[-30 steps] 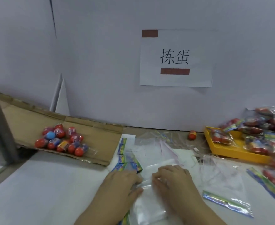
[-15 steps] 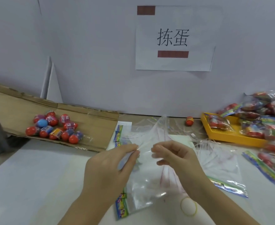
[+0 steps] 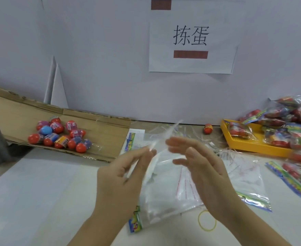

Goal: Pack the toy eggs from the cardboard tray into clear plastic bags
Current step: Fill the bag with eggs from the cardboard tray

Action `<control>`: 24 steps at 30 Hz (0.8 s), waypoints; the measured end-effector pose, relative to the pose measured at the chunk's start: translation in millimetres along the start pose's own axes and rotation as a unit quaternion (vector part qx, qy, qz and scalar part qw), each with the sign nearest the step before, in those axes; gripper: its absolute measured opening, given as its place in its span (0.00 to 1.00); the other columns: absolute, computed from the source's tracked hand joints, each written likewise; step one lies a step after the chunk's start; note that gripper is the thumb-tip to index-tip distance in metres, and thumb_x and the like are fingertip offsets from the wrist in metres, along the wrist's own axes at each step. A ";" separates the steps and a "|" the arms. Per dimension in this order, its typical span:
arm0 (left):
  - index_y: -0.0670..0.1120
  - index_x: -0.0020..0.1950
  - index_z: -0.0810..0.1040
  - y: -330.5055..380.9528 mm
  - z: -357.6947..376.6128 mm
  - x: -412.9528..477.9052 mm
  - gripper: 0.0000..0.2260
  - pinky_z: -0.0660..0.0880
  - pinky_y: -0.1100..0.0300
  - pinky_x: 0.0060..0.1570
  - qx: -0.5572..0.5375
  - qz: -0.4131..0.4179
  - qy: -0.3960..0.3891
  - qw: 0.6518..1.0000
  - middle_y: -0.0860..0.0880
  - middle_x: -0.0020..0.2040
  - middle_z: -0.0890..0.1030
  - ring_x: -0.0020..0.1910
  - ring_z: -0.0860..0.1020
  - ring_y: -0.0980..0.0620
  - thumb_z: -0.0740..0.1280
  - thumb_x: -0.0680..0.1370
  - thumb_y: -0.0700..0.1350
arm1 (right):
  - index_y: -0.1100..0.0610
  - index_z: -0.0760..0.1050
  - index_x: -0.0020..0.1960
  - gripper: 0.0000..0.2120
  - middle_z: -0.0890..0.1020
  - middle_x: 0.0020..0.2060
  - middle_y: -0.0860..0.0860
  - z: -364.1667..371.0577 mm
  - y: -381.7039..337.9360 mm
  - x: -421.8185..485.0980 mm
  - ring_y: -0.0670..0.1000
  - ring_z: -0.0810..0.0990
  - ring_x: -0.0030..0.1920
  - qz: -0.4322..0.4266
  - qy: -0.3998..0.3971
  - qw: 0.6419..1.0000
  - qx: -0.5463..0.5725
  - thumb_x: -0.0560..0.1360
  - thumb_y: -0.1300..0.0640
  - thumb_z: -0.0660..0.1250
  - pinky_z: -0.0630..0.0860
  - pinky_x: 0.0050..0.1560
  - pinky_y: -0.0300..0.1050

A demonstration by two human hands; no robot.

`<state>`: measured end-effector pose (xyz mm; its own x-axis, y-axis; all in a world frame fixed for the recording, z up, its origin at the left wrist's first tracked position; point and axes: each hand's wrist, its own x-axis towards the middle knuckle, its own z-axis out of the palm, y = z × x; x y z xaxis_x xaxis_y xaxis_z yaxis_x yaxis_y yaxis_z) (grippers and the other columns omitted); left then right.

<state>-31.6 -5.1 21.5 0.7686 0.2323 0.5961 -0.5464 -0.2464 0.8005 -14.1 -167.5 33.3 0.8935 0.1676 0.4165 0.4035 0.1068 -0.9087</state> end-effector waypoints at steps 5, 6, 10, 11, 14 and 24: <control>0.47 0.37 0.87 5.9 -3.7 12.6 0.10 0.79 0.63 0.32 -0.222 -0.239 -0.042 0.944 0.42 0.38 0.86 0.32 0.84 0.46 0.74 0.58 0.47 | 0.29 0.66 0.61 0.32 0.76 0.57 0.35 -6.2 0.4 4.2 0.38 0.76 0.58 0.014 0.064 0.993 -0.102 0.61 0.36 0.76 0.76 0.52 0.39; 0.46 0.36 0.87 7.0 -3.7 13.4 0.11 0.79 0.63 0.32 -0.233 -0.248 -0.046 0.939 0.41 0.37 0.85 0.32 0.84 0.46 0.75 0.57 0.46 | 0.30 0.65 0.62 0.35 0.77 0.57 0.36 -6.6 0.8 4.9 0.37 0.77 0.56 0.043 0.058 0.994 -0.080 0.60 0.38 0.78 0.77 0.49 0.37; 0.44 0.34 0.86 6.0 -1.5 9.6 0.10 0.79 0.64 0.32 -0.221 -0.232 -0.007 0.947 0.42 0.36 0.85 0.32 0.85 0.46 0.76 0.56 0.45 | 0.35 0.68 0.57 0.28 0.77 0.48 0.37 -2.2 8.8 -0.7 0.41 0.78 0.48 -0.007 0.141 0.981 -0.130 0.62 0.44 0.76 0.75 0.45 0.36; 0.44 0.35 0.85 5.3 -0.8 7.7 0.08 0.79 0.65 0.33 -0.193 -0.200 0.011 0.961 0.43 0.35 0.85 0.33 0.85 0.48 0.76 0.58 0.45 | 0.36 0.70 0.54 0.24 0.77 0.46 0.38 -0.2 10.0 -3.7 0.43 0.78 0.46 -0.033 0.151 0.977 -0.147 0.63 0.44 0.78 0.75 0.44 0.37; 0.48 0.42 0.85 9.1 2.3 1.5 0.09 0.79 0.67 0.37 -0.145 -0.124 0.028 0.981 0.48 0.37 0.86 0.36 0.85 0.51 0.74 0.64 0.49 | 0.38 0.75 0.51 0.15 0.79 0.45 0.42 8.8 11.7 -11.4 0.47 0.78 0.46 -0.066 0.091 0.982 -0.154 0.65 0.42 0.71 0.74 0.45 0.38; 0.53 0.42 0.85 0.8 4.3 -0.1 0.13 0.79 0.66 0.40 -0.139 -0.142 -0.063 0.978 0.50 0.38 0.86 0.40 0.85 0.53 0.78 0.59 0.52 | 0.32 0.74 0.48 0.13 0.64 0.55 0.38 -2.3 -1.1 -4.5 0.39 0.60 0.60 -0.109 0.057 0.910 -0.395 0.66 0.33 0.70 0.55 0.56 0.22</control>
<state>-30.7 -9.4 21.8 0.9281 0.1320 0.3482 -0.3601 0.0801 0.9295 -18.1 -170.6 32.3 0.7720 0.1188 0.6244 0.5483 -0.6214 -0.5597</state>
